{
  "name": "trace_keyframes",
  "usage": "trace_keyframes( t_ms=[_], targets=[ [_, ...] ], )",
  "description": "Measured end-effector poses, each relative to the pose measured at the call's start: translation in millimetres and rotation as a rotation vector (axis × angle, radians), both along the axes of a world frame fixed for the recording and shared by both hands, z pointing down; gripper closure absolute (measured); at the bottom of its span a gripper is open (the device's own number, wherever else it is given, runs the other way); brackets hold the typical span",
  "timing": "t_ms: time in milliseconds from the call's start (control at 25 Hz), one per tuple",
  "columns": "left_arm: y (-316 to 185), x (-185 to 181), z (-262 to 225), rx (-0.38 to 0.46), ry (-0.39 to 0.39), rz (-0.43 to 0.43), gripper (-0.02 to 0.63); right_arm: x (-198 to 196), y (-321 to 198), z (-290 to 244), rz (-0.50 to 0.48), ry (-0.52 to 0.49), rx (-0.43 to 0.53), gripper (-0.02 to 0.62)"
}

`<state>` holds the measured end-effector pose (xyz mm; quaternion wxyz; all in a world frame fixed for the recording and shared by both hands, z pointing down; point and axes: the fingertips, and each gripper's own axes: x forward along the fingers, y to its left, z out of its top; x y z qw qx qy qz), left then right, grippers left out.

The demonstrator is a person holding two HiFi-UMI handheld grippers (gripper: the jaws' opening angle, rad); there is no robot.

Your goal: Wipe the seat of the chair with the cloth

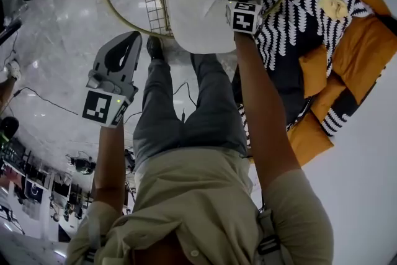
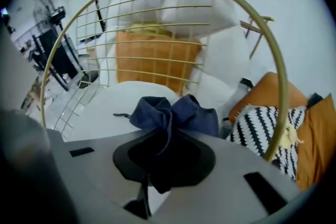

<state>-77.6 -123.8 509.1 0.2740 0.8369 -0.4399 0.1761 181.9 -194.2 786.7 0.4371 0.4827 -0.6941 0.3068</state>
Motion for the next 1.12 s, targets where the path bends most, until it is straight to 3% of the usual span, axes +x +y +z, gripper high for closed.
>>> trace_keyframes(
  t_ms=[160,400,520,680,760,920,1040,1120],
  targets=[
    [0.3,-1.7,2.2,-0.002,0.003,0.000,0.591,24.3,0.8,1.2,0.031,0.057,0.008,0.543],
    [4.0,-14.3,5.0,-0.008,-0.001,-0.025,0.591,-30.9,6.5,1.3,-0.005,0.038,0.008,0.543],
    [7.0,-19.4,7.1,-0.016,-0.004,-0.035,0.591,-99.6,29.9,12.2,-0.123,-0.022,-0.037,0.543],
    [6.8,-22.4,7.1,-0.017,-0.006,-0.037,0.591,-207.1,84.1,16.4,-0.412,-0.158,-0.134,0.543],
    [6.3,-23.7,6.2,-0.019,-0.009,-0.038,0.591,-235.1,102.5,10.3,-0.487,-0.198,-0.157,0.543],
    [3.7,-22.2,3.7,-0.016,-0.008,-0.031,0.591,-219.4,101.0,5.2,-0.431,-0.202,-0.151,0.544],
    [3.0,-16.7,3.2,-0.017,-0.006,-0.023,0.591,-167.0,88.1,9.8,-0.388,-0.140,-0.123,0.544],
    [1.5,-11.9,2.8,-0.014,-0.002,-0.013,0.591,-113.5,72.6,11.5,-0.300,-0.073,-0.098,0.545]
  ],
)
